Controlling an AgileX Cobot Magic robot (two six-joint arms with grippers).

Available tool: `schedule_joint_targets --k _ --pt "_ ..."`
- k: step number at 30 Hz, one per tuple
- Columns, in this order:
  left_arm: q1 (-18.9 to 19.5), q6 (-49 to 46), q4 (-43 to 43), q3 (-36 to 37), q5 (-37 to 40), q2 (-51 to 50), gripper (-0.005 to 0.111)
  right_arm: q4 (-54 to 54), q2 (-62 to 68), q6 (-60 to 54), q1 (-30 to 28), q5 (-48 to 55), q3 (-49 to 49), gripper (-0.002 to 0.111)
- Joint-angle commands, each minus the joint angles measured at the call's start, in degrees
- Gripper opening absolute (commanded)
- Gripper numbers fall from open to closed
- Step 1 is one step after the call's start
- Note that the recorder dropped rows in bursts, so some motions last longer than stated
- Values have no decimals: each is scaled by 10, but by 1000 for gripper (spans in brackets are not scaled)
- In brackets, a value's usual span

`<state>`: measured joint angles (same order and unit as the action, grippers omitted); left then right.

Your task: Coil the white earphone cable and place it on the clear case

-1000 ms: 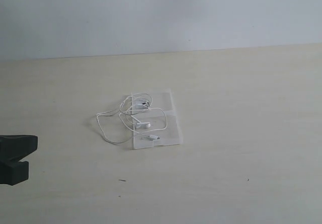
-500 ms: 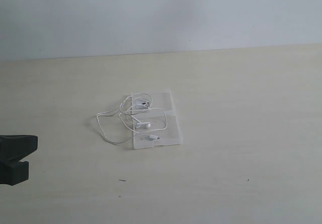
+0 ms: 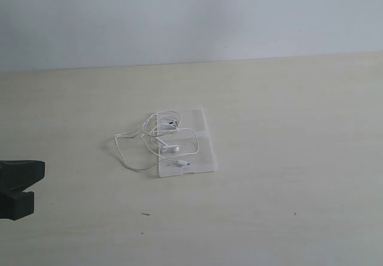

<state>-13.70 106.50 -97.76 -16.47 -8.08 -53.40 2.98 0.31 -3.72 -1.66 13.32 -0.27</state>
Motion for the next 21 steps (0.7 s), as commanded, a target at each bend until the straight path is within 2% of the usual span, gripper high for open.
schedule_joint_targets --k 1,7,15,21 --pt "1 0 0 3 5 1 0 -3 -3 -9 -3 27 3 0" --pt "1 0 0 3 5 1 0 -3 -3 66 -3 27 3 0" --pt "1 0 0 3 5 1 0 -3 -3 64 -3 27 3 0" --pt "1 0 0 3 5 1 0 -4 -3 40 30 27 3 0"
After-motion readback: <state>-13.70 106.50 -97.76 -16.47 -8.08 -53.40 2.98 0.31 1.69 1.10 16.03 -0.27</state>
